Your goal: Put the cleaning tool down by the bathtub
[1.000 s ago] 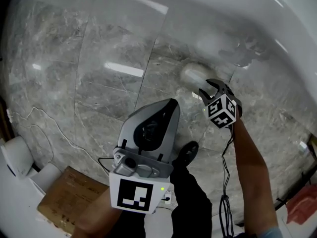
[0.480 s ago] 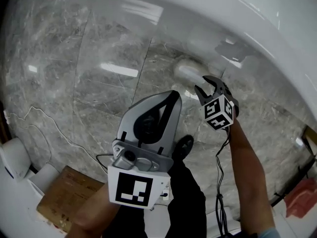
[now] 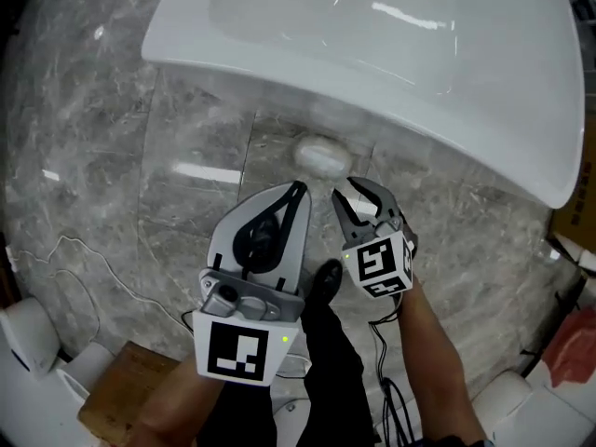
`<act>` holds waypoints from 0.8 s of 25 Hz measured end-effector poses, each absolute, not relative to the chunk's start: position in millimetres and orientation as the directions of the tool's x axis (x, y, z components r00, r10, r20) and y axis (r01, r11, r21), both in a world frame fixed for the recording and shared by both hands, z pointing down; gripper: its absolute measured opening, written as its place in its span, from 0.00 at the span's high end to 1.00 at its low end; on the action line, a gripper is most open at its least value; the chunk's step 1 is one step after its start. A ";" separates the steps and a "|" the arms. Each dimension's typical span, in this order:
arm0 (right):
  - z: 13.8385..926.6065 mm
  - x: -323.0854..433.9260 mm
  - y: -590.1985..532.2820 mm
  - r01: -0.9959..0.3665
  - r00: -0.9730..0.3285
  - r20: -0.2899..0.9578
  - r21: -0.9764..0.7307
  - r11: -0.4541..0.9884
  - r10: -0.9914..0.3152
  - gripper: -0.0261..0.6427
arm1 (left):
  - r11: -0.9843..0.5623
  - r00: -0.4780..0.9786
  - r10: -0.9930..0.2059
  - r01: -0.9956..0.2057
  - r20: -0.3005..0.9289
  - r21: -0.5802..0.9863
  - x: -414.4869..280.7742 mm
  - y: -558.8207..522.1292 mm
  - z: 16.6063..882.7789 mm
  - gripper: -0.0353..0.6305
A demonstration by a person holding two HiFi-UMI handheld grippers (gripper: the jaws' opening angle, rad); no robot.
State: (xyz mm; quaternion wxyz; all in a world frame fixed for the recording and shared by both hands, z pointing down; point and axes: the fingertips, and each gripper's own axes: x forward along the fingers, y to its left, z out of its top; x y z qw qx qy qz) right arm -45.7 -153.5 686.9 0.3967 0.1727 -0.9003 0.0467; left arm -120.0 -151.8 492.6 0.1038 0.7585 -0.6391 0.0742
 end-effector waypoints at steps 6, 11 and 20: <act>517.2 -37.0 -161.3 -0.514 -0.675 0.562 0.105 0.851 -0.477 0.93 | -0.156 0.166 -0.964 -0.986 0.209 0.066 -108.8 -155.1 393.2 0.92; 378.1 -29.9 -168.5 -0.648 -0.683 0.396 0.059 0.760 -0.613 0.94 | -0.153 0.154 -0.981 -0.988 0.120 0.011 -107.8 -166.8 306.0 0.92; 328.5 -6.7 -179.6 -0.748 -0.639 0.262 0.007 0.664 -0.723 0.94 | -0.140 0.139 -0.983 -0.990 0.123 0.002 -83.2 -169.0 289.8 0.92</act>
